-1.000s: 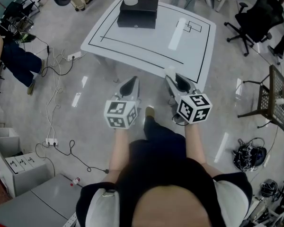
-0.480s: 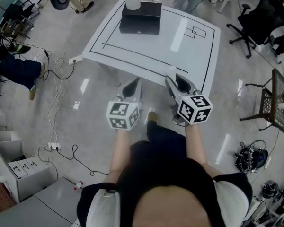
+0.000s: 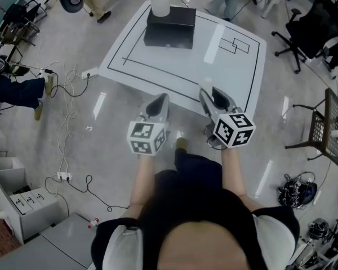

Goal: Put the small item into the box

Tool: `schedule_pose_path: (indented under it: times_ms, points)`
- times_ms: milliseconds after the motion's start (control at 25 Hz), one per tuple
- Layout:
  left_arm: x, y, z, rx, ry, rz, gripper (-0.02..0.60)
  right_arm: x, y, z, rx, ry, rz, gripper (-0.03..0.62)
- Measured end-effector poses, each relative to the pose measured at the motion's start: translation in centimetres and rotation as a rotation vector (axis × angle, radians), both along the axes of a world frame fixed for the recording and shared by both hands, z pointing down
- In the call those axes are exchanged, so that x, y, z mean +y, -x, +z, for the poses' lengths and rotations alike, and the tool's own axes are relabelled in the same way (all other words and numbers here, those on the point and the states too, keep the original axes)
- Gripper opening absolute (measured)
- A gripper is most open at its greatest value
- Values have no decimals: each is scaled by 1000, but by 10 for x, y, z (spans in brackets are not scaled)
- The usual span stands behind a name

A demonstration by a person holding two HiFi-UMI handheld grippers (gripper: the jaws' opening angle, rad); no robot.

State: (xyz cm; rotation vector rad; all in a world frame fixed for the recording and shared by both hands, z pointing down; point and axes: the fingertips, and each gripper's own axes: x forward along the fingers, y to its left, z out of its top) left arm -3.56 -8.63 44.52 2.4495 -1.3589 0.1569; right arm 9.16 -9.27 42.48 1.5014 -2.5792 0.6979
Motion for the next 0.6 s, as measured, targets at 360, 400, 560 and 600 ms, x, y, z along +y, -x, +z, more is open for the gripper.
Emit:
schedule_pose_path:
  times_ms: [360, 400, 560, 600]
  points:
    - [-31, 7, 3, 5, 8, -23, 9, -35, 6, -1, 3, -3, -18, 137]
    - [-34, 7, 3, 4, 8, -24, 8, -38, 6, -1, 2, -3, -20, 137]
    - [-46, 8, 4, 0, 5, -28, 9, -49, 5, 1, 2, -5, -24, 137]
    - [-49, 7, 4, 0, 3, -28, 8, -53, 4, 2, 2, -6, -24, 137]
